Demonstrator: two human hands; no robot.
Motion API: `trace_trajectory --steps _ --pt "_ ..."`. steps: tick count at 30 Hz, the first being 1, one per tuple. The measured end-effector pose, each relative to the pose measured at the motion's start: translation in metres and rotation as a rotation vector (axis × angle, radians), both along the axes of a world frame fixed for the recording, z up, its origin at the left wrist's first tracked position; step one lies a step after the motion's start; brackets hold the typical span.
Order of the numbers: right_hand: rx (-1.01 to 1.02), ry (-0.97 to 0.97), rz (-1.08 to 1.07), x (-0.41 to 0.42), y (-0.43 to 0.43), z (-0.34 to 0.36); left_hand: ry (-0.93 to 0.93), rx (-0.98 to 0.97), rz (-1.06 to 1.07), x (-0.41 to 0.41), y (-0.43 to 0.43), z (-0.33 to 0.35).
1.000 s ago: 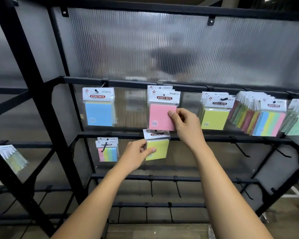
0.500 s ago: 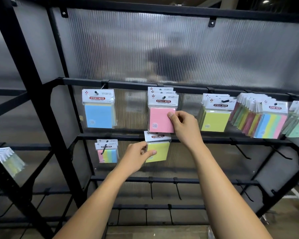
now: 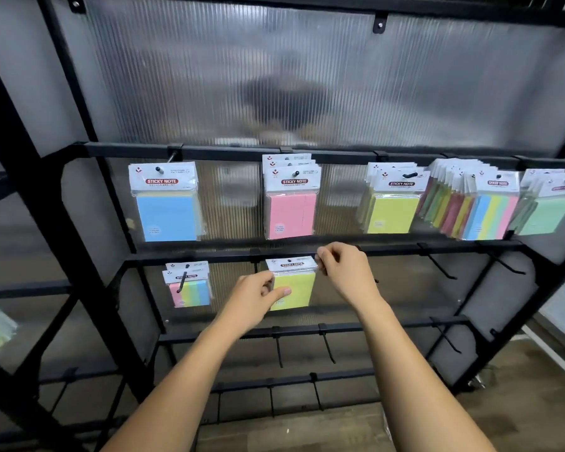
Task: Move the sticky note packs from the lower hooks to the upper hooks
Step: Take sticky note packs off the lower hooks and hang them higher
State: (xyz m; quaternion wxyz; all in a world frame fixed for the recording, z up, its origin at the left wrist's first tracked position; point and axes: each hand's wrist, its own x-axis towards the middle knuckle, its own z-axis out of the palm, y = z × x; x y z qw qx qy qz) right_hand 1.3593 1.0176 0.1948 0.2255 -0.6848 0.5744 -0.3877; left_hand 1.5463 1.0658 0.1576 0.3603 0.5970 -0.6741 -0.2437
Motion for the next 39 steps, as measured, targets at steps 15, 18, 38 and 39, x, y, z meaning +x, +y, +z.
trace_trajectory --steps 15,18,38,39 --pt "0.018 -0.18 -0.005 -0.102 0.056 -0.051 0.17 0.022 -0.297 -0.1 -0.027 0.0" --pt "0.005 -0.147 0.018 -0.131 0.049 -0.046 0.151 -0.015 -0.284 -0.125 -0.034 0.005" --pt "-0.191 -0.16 0.281 -0.201 0.008 0.007 -0.39 -0.156 0.247 -0.188 -0.021 0.019" --pt "-0.221 -0.174 0.29 -0.197 0.006 0.016 -0.431 -0.181 0.27 -0.189 -0.021 0.023"
